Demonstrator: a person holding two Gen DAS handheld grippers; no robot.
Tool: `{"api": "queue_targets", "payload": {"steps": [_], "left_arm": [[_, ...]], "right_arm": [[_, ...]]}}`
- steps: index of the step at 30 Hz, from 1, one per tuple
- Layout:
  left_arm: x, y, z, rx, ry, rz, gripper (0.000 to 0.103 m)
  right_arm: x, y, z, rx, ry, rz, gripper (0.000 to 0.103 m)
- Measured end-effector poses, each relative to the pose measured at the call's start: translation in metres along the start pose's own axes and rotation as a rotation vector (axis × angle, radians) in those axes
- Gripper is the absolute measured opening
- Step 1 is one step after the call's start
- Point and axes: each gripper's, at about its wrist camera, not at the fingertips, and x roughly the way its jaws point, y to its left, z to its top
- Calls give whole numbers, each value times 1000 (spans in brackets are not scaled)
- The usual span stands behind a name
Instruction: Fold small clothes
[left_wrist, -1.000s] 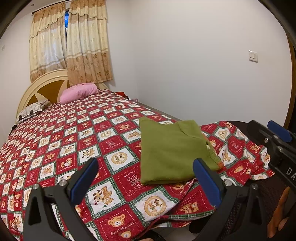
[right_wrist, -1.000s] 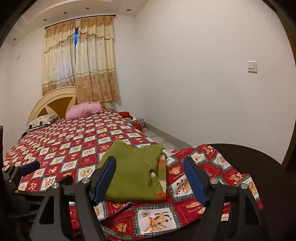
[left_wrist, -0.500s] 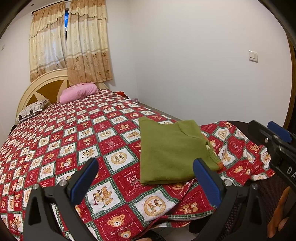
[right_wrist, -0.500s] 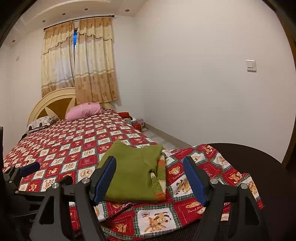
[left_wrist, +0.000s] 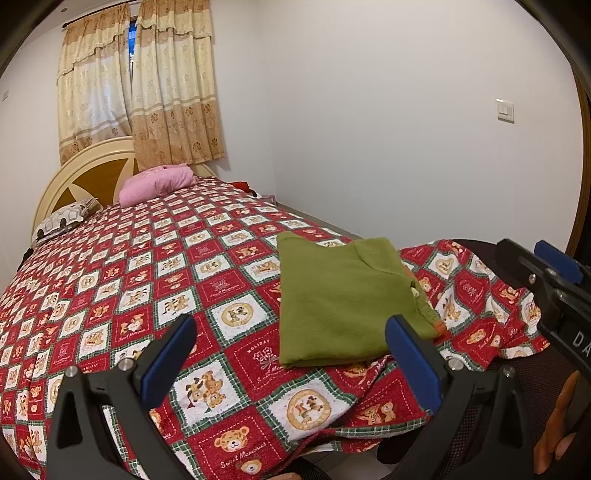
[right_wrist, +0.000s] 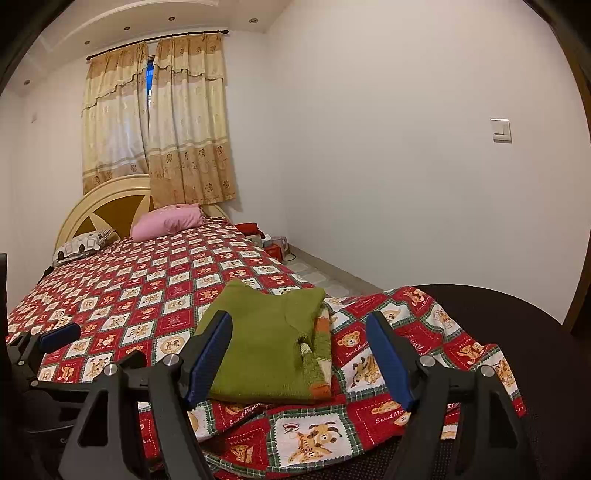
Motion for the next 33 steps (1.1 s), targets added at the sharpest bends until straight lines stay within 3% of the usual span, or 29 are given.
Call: {"api": "queue_targets", "payload": {"steps": [33], "left_arm": [[11,7,0,-36,43,10,103]], "right_arm": [[2,-1,-3,7,15,-8,75]]}}
